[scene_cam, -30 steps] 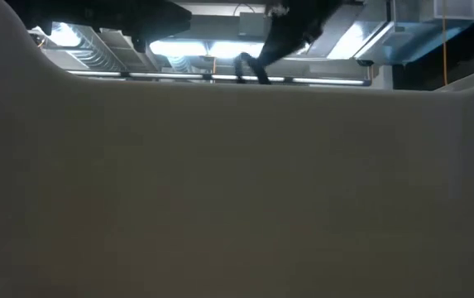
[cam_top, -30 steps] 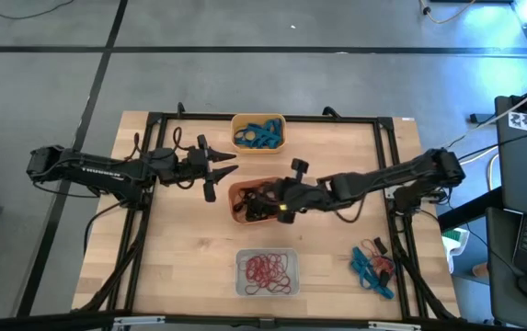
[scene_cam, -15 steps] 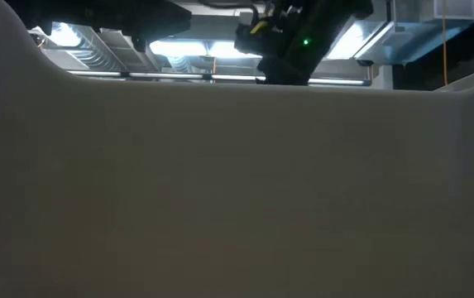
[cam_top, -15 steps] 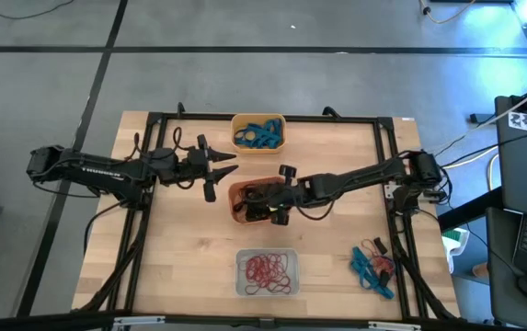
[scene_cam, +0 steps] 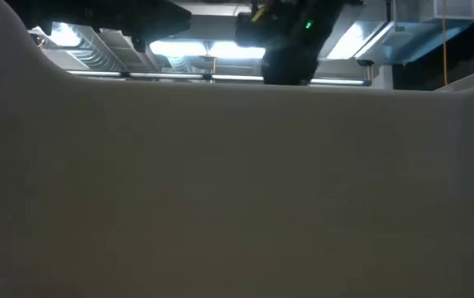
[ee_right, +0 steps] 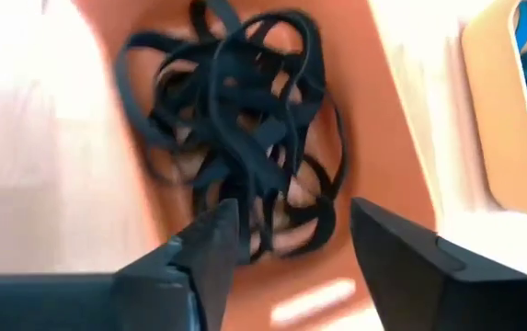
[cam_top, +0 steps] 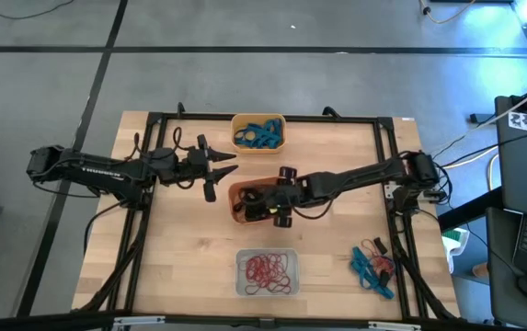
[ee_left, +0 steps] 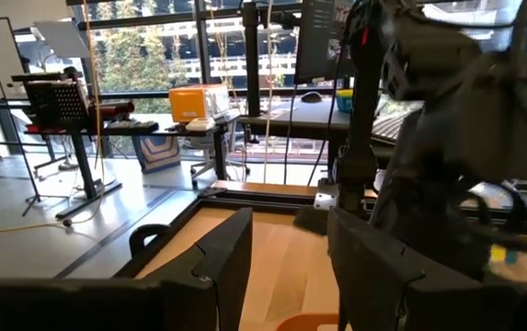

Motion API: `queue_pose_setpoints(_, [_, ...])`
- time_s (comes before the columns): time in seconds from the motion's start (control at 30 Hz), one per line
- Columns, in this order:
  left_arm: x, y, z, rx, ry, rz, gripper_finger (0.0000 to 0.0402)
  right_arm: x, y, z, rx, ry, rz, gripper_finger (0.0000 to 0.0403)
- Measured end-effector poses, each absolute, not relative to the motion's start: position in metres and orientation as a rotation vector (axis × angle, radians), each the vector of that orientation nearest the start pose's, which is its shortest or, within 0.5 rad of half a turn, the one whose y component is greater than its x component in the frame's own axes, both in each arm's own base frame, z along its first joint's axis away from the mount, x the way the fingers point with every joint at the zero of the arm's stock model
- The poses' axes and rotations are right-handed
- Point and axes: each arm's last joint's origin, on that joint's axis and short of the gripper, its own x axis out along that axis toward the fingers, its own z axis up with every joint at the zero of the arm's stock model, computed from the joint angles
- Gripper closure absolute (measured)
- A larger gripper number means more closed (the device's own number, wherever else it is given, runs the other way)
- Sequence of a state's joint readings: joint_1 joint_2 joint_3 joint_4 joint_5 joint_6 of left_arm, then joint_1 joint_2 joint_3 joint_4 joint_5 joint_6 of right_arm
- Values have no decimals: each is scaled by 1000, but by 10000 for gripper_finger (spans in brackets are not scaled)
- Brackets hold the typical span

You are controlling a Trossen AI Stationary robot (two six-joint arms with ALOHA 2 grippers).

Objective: Sort rubber bands into baskets
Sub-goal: Put the black rubber band in the orange bin

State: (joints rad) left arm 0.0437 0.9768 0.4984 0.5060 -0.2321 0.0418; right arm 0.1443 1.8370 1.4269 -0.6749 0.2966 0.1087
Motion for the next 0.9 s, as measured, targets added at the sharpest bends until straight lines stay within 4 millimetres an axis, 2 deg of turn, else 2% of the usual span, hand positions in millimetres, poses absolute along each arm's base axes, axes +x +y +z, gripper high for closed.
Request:
queue_pose_setpoints(0.1, [213, 16, 265, 40, -21, 276, 260, 377, 60, 245, -146, 1057, -167, 182])
queue_pose_setpoints(0.23, [213, 16, 265, 48, -15, 276, 260, 364, 82, 256, -190, 1094, -113, 178])
queue_pose_setpoints(0.57, [213, 16, 265, 48, -18, 276, 260, 323, 124, 258, -239, 1273, -95, 178])
queue_pose_setpoints(0.77, [213, 16, 265, 48, -20, 276, 260, 309, 138, 261, -206, 1291, -116, 178])
queue_pose_setpoints(0.9, [213, 16, 265, 47, -20, 276, 260, 291, 137, 262, -157, 1281, -141, 178])
